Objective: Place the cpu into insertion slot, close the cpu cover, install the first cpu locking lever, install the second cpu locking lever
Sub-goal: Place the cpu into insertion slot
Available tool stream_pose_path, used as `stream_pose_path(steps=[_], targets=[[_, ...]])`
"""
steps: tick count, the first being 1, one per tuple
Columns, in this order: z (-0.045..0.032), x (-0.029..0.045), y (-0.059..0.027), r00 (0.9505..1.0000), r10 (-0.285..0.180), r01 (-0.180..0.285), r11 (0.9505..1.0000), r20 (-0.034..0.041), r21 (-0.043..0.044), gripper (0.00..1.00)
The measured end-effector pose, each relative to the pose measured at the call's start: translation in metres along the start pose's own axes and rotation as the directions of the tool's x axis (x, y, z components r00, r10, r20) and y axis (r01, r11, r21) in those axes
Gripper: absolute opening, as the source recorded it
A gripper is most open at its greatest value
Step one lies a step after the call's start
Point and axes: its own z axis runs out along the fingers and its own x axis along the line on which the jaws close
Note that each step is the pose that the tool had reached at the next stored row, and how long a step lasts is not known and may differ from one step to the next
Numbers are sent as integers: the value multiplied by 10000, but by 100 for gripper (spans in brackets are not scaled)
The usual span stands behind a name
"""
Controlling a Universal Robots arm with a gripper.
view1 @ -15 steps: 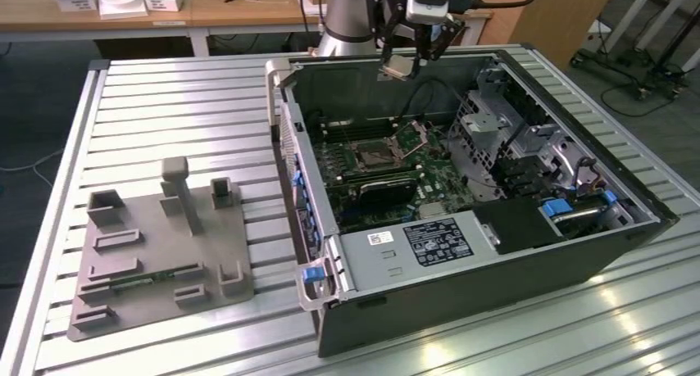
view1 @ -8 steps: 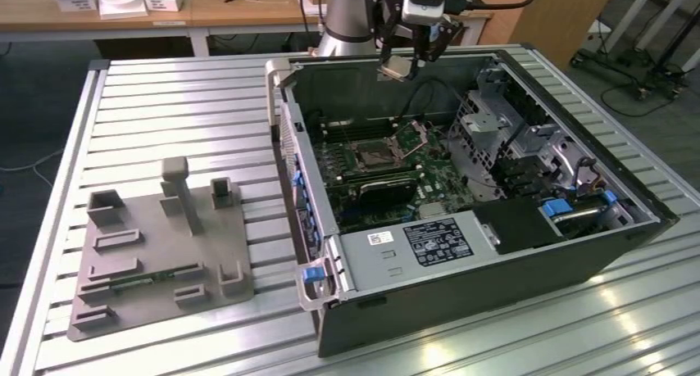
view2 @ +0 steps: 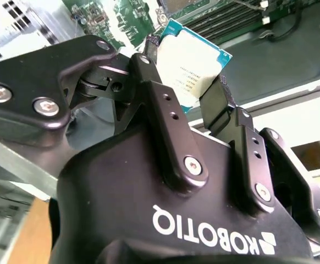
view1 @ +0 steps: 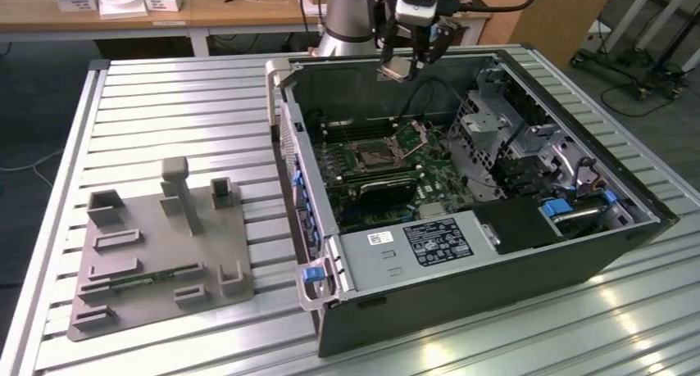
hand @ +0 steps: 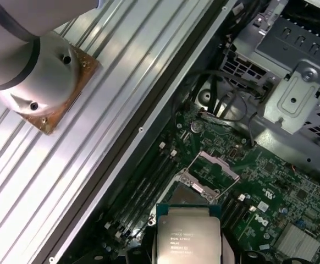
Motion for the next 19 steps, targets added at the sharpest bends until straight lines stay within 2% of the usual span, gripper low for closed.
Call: stream_pose_path(steps=[3,7,19], targets=[[6,0,-1,9988,489,-489,9988,44,-10,54],[10,-1,-1,9948,1011,-1011,9949,90,-21,54],[11,0,-1,9944,1057,-1057,9944,93,-25,54]])
